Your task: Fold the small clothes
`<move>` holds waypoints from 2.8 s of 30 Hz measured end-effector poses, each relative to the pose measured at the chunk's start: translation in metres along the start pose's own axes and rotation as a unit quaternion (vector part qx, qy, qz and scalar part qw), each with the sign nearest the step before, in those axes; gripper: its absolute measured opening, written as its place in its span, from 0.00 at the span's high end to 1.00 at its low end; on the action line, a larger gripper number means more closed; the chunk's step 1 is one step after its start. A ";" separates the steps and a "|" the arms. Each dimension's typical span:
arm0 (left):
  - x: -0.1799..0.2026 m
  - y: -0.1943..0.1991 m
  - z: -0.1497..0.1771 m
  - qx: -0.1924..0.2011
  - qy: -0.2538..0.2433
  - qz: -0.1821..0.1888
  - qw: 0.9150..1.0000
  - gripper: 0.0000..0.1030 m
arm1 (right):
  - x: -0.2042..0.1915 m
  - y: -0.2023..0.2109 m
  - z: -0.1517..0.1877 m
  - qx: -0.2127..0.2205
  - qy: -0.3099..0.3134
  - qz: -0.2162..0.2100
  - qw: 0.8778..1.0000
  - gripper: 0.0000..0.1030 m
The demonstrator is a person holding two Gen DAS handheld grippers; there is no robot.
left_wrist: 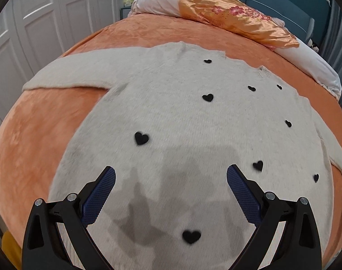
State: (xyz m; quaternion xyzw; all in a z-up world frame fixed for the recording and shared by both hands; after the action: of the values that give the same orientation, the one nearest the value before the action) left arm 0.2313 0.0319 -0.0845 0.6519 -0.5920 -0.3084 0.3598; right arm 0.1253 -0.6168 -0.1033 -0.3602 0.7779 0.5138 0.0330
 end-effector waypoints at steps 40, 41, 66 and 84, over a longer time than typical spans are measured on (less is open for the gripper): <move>0.035 -0.113 -0.112 -0.056 0.115 0.165 0.978 0.58 | -0.259 -0.005 0.182 -0.028 0.218 -0.139 0.966 0.37; 0.039 -0.114 -0.116 -0.055 0.105 0.165 0.979 0.69 | -0.259 -0.012 0.180 -0.032 0.219 -0.132 0.966 0.37; 0.003 -0.134 -0.117 0.045 0.077 0.133 0.987 0.90 | -0.306 -0.037 0.175 -0.038 0.237 -0.141 0.960 0.21; 0.001 -0.137 -0.114 0.048 0.078 0.147 0.985 0.81 | -0.306 0.005 0.185 0.009 0.248 -0.126 0.961 0.41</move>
State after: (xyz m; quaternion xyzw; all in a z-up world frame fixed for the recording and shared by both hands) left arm 0.4009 0.0485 -0.1359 0.5960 -0.6656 -0.1717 0.4150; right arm 0.2894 -0.3025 -0.0574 -0.5710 0.7149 0.3927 -0.0932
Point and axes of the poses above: each gripper's, at about its wrist camera, not at the fingertips, and y roughly against the way its jaws point, x to its right, z to its underside, the point moved 7 cm from there along -y, roughly the way its jaws point, and after that the axes turned 3 degrees about -z, right-handed, at the moved point
